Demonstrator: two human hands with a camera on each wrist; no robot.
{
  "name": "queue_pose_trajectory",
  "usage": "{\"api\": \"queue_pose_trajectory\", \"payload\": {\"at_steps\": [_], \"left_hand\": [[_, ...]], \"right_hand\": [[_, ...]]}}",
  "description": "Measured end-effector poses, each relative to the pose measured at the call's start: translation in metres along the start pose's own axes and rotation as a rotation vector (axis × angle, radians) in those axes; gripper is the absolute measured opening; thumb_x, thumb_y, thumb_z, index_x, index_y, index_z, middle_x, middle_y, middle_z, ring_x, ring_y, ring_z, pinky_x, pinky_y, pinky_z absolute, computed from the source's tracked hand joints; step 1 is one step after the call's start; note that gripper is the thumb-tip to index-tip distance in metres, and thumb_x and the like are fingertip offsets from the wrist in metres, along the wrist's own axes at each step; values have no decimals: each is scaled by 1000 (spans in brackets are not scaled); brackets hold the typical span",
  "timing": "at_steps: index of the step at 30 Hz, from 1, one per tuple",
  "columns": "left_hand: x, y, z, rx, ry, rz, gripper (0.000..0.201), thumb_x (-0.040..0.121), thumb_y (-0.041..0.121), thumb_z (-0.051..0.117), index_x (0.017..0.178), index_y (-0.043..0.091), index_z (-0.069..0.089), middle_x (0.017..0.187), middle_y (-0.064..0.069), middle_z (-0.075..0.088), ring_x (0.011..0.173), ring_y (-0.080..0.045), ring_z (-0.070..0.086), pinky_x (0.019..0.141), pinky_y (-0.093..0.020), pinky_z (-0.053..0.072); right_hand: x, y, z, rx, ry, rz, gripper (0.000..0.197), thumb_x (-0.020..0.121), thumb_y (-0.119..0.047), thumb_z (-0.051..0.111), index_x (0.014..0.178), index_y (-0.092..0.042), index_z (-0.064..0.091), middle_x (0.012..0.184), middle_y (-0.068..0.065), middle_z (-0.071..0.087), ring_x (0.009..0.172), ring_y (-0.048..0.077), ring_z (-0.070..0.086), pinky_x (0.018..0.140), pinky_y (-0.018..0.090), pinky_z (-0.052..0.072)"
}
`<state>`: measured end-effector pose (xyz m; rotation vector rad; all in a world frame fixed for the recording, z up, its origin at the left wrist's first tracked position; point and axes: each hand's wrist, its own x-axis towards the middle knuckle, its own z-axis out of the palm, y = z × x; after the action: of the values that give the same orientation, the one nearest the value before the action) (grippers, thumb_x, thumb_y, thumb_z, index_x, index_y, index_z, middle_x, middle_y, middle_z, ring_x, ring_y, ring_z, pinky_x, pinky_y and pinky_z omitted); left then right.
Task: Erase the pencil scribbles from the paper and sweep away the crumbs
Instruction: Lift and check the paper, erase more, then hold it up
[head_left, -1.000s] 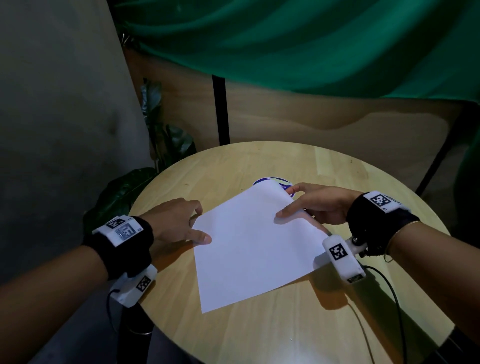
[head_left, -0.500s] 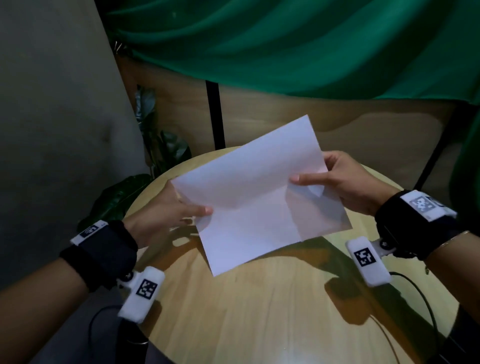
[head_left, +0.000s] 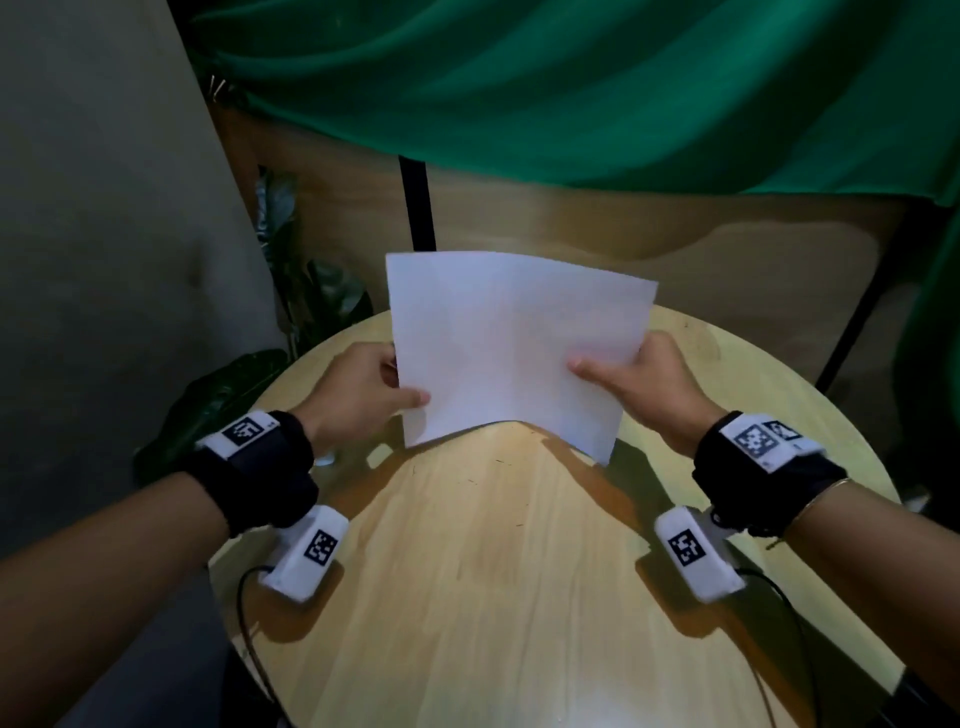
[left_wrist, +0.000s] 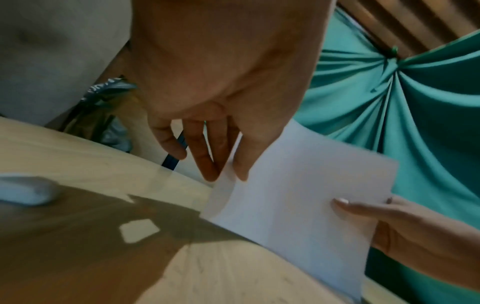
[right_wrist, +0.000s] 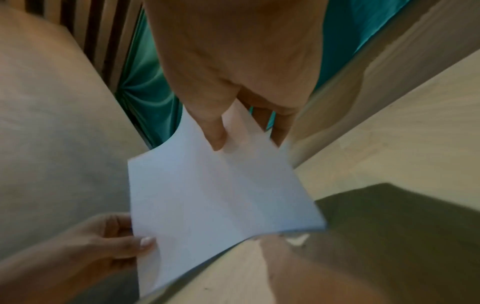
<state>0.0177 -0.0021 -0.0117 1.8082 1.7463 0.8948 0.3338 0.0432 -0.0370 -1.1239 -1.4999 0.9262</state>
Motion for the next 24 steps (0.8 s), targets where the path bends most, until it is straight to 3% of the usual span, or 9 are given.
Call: {"api": "queue_pose_trajectory", "payload": {"at_steps": [4, 7, 9, 12, 15, 17, 20, 22, 24], "left_hand": [[1, 3, 6, 72, 133, 78, 29, 101, 19, 75, 130, 16, 76, 125, 5, 78, 110, -16, 74, 95, -34, 60], [1, 2, 6, 89, 255, 125, 29, 103, 24, 73, 131, 18, 76, 120, 7, 79, 101, -13, 74, 89, -34, 60], [1, -7, 10, 180, 134, 40, 29, 103, 25, 71, 131, 19, 77, 123, 5, 79, 100, -16, 73, 87, -35, 60], [3, -12, 16, 231, 31, -54, 35, 106, 27, 69, 139, 20, 72, 134, 4, 76, 108, -20, 71, 97, -41, 60], [9, -10, 3, 258, -28, -56, 38, 102, 33, 74, 139, 28, 68, 126, 8, 74, 102, -14, 70, 95, -40, 60], [11, -17, -16, 439, -146, -121, 45, 94, 40, 80, 136, 33, 63, 122, 4, 71, 103, -17, 69, 95, -41, 60], [13, -43, -39, 828, -377, -254, 65, 90, 34, 81, 147, 31, 50, 132, -6, 59, 113, -26, 62, 98, -39, 57], [9, -58, -42, 920, -454, -277, 56, 93, 29, 74, 144, 32, 51, 134, -6, 57, 113, -25, 59, 97, -37, 56], [7, -66, -38, 936, -422, -216, 30, 98, 23, 67, 126, 33, 61, 126, -4, 63, 106, -22, 59, 85, -33, 53]], "right_hand": [[3, -3, 1, -16, 33, -47, 13, 93, -15, 83, 104, -19, 77, 107, -8, 80, 96, 10, 77, 93, 40, 63], [8, -6, -2, -7, 62, -87, 13, 94, -15, 83, 105, -19, 77, 108, -6, 81, 99, 14, 78, 91, 38, 63], [10, 2, 0, -114, 23, -27, 16, 93, -16, 83, 107, -10, 79, 107, -2, 81, 98, 18, 78, 92, 47, 64], [17, 12, 3, -199, 10, 45, 22, 93, -16, 83, 110, -3, 79, 107, 4, 80, 97, 23, 77, 93, 55, 62], [27, 2, 3, -173, 58, 17, 24, 94, -16, 81, 116, -4, 78, 112, 5, 79, 100, 24, 76, 93, 49, 63], [36, -8, -1, -140, 67, -10, 25, 95, -12, 80, 120, -7, 76, 113, 2, 78, 98, 18, 76, 90, 39, 62], [55, -21, -9, -46, 85, 1, 36, 94, -5, 79, 129, -4, 72, 118, 2, 77, 97, 9, 74, 89, 27, 60], [72, -26, -11, 4, 110, 47, 40, 92, 0, 78, 131, -3, 70, 124, 4, 75, 104, 16, 74, 94, 31, 59], [87, -28, -14, 18, 131, 101, 42, 90, 7, 74, 131, -4, 69, 127, 6, 73, 109, 22, 72, 94, 34, 58]]}}
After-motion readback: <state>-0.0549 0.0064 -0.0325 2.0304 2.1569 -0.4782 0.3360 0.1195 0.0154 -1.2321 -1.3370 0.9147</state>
